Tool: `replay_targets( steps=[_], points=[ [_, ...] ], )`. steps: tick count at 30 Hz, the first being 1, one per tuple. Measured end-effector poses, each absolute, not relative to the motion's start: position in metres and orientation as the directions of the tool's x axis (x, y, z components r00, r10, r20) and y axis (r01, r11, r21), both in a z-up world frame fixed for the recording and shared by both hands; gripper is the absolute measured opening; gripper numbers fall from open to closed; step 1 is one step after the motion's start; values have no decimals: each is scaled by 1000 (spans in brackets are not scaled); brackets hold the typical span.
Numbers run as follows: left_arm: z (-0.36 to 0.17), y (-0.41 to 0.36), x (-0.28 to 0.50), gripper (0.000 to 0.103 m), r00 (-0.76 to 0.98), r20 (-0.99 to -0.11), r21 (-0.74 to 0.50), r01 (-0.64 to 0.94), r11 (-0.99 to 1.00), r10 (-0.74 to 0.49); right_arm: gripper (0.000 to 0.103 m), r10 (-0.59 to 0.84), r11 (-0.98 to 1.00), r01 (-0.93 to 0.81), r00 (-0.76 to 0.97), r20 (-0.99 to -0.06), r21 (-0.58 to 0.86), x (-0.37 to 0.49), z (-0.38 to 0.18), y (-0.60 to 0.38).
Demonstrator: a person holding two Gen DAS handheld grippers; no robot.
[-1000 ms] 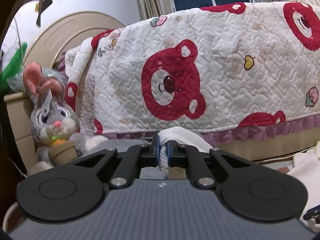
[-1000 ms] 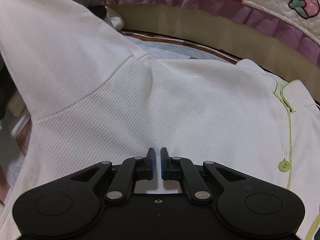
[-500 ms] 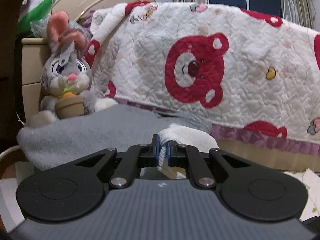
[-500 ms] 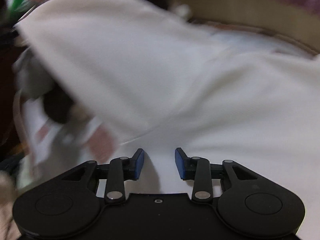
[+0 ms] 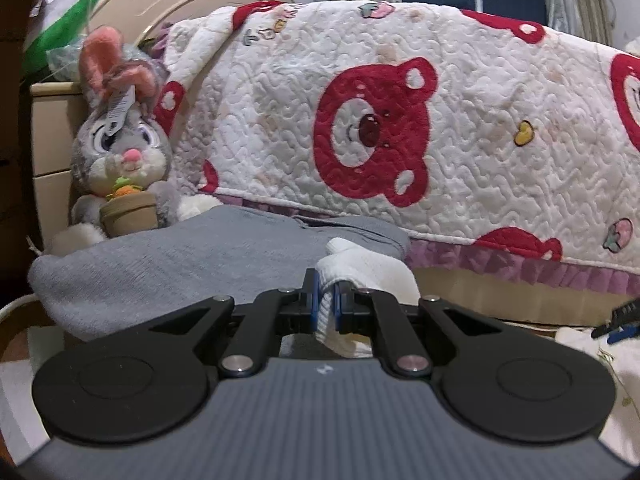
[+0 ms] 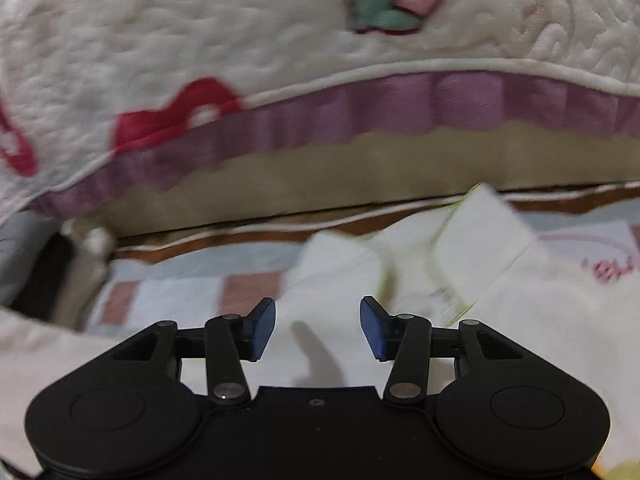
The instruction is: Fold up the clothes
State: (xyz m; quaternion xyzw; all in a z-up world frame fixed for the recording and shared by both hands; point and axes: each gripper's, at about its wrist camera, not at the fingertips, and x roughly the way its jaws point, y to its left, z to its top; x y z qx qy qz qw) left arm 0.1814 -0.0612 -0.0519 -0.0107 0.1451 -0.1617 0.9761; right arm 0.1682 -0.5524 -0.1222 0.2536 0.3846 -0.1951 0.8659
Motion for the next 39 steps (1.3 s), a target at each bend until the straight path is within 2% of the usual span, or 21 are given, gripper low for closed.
replay_targets(
  steps=[5, 7, 9, 12, 13, 14, 15, 16, 17, 19, 20, 23, 30, 32, 34, 36, 39],
  points=[
    [-58, -64, 187, 7, 881, -302, -78, 358, 930, -364, 54, -141, 756, 571, 618, -773, 319, 194, -131, -587],
    [-59, -63, 190, 7, 872, -309, -99, 367, 925, -379, 60, -121, 769, 547, 631, -767, 329, 200, -134, -588],
    [-60, -62, 193, 7, 867, -312, -110, 373, 921, -389, 64, -114, 794, 528, 614, -781, 300, 215, -141, -581],
    [-63, -61, 197, 7, 858, -328, -122, 376, 919, -395, 65, -121, 824, 517, 558, -821, 230, 229, -152, -565],
    [-64, -60, 199, 7, 855, -333, -126, 378, 917, -398, 62, -123, 834, 519, 505, -854, 186, 236, -159, -563],
    [-66, -60, 201, 7, 852, -339, -122, 380, 917, -398, 54, -141, 863, 487, 486, -862, 134, 241, -160, -557],
    [-67, -59, 201, 7, 855, -341, -112, 375, 920, -390, 7, -161, 889, 451, 471, -868, 80, 245, -160, -551],
    [-67, -58, 201, 7, 860, -341, -101, 367, 925, -379, 2, -181, 896, 438, 513, -839, 75, 241, -150, -551],
    [-66, -57, 201, 7, 865, -341, -93, 359, 929, -368, 2, -199, 902, 426, 558, -806, 72, 237, -140, -552],
    [-63, -54, 201, 7, 873, -336, -101, 340, 935, -354, 2, -338, 867, 498, 608, -718, 13, 220, -122, -556],
    [-62, -53, 201, 7, 876, -329, -105, 336, 936, -351, 2, -402, 848, 528, 587, -703, -44, 215, -120, -556],
    [-62, -53, 201, 7, 893, -313, -71, 318, 945, -324, 2, -436, 838, 537, 549, -713, -99, 214, -126, -561],
    [-56, -41, 200, 7, 909, -260, -141, 297, 944, -325, 3, -497, 813, 558, 520, -695, -163, 215, -133, -557],
    [-55, -39, 199, 7, 904, -244, -177, 314, 933, -350, 14, -567, 758, 620, 471, -676, -205, 215, -129, -552],
    [-55, -38, 200, 7, 888, -240, -235, 339, 911, -392, 34, -575, 700, 707, 480, -663, -95, 203, -109, -538],
    [-56, -42, 202, 7, 861, -248, -275, 377, 884, -444, 44, -433, 751, 641, 660, -614, 160, 183, -87, -510],
    [-58, -49, 203, 7, 820, -253, -304, 437, 846, -514, 46, -177, 915, 342, 817, -549, 213, 170, -66, -446]
  ],
)
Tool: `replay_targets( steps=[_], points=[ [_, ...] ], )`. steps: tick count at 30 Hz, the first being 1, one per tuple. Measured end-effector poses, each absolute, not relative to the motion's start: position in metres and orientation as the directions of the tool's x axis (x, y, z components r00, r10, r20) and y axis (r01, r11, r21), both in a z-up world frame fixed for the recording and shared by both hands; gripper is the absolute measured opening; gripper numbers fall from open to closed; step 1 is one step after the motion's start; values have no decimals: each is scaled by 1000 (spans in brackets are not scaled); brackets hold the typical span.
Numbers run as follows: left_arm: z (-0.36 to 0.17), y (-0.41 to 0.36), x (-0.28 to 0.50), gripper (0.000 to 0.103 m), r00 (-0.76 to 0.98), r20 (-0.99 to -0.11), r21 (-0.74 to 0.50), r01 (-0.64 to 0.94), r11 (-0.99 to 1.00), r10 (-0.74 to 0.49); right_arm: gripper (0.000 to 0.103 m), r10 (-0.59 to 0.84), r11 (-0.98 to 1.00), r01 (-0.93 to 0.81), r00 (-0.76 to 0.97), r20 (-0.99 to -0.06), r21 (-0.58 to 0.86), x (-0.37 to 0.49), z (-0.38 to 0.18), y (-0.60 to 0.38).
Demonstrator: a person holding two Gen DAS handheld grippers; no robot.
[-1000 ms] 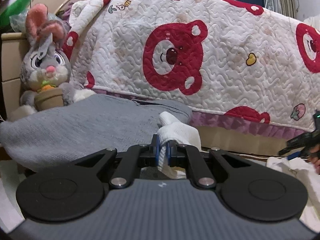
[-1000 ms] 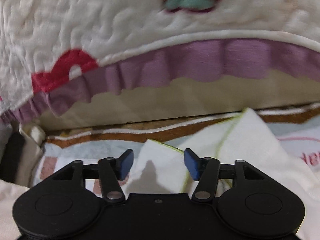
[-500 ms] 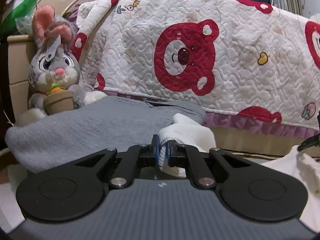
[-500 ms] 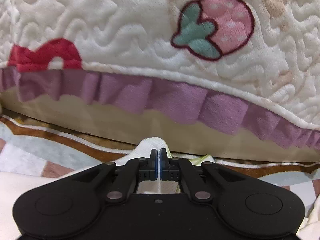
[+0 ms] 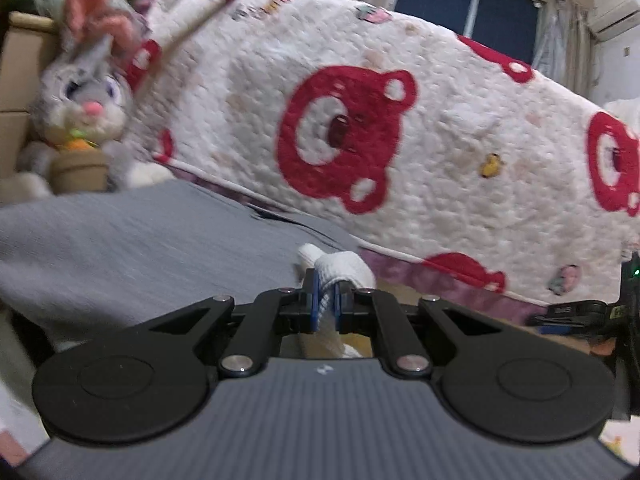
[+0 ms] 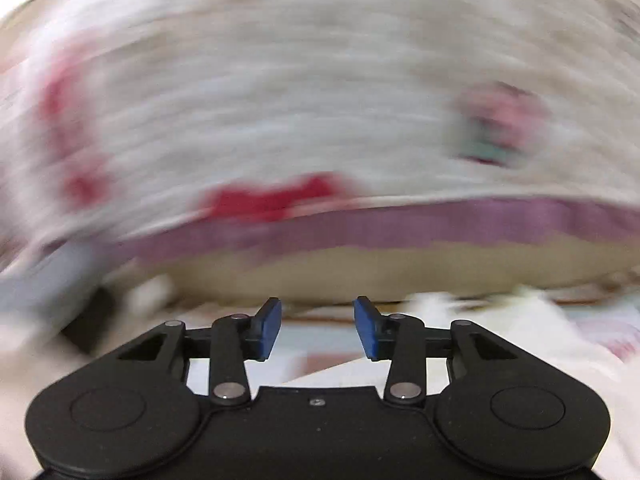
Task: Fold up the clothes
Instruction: 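Lower the sleeve onto the shirt and open the left gripper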
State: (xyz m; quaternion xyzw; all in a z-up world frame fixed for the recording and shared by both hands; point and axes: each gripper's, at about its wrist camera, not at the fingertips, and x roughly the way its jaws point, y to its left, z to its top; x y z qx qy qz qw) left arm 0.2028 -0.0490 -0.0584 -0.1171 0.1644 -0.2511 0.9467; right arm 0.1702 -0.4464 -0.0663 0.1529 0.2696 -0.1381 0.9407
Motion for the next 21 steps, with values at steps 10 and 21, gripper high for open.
replay_targets(
  steps=[10, 21],
  points=[
    [-75, -79, 209, 7, 572, -367, -425, 599, 679, -734, 67, 279, 935, -354, 754, -595, -10, 122, -59, -264],
    [-93, -127, 184, 11, 405, -405, -419, 714, 561, -819, 55, 149, 987, -85, 781, -607, 134, 107, -88, -298]
  ],
)
